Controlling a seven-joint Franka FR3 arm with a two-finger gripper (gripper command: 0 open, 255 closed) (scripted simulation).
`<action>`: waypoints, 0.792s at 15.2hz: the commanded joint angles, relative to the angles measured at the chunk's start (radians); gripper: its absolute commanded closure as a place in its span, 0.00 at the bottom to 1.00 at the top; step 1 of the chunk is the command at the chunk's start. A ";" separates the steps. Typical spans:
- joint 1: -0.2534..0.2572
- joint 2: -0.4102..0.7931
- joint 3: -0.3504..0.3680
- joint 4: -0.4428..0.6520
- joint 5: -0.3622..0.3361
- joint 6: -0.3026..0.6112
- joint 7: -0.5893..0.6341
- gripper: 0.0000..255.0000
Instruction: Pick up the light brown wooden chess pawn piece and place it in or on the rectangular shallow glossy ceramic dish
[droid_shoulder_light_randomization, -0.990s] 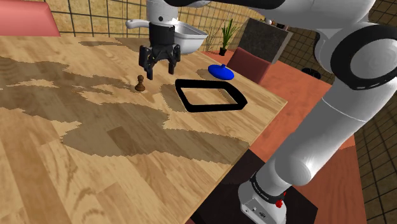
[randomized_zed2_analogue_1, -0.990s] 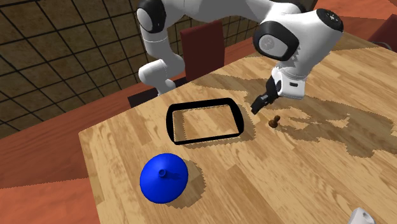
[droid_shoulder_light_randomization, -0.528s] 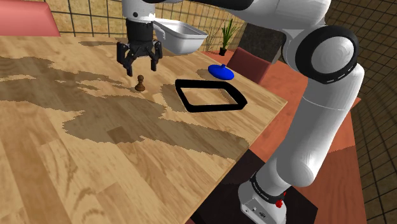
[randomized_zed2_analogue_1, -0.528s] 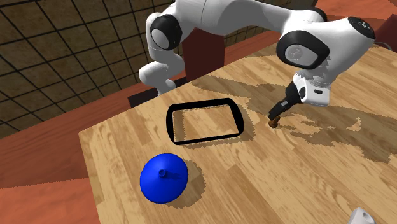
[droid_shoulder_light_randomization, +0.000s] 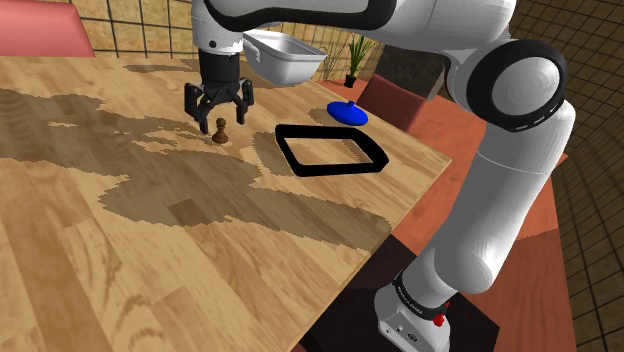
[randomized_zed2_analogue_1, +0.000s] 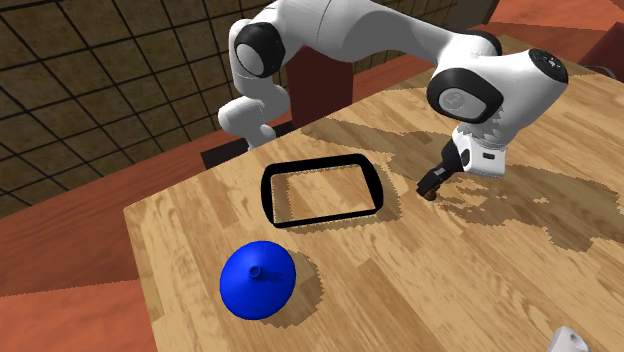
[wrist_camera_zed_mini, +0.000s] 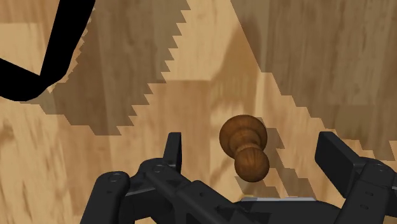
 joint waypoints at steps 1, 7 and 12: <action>0.000 -0.001 0.000 -0.002 0.000 0.002 0.000 0.00; 0.000 -0.001 0.000 -0.002 0.000 0.002 0.000 1.00; 0.000 -0.001 0.000 -0.002 0.000 0.002 0.000 1.00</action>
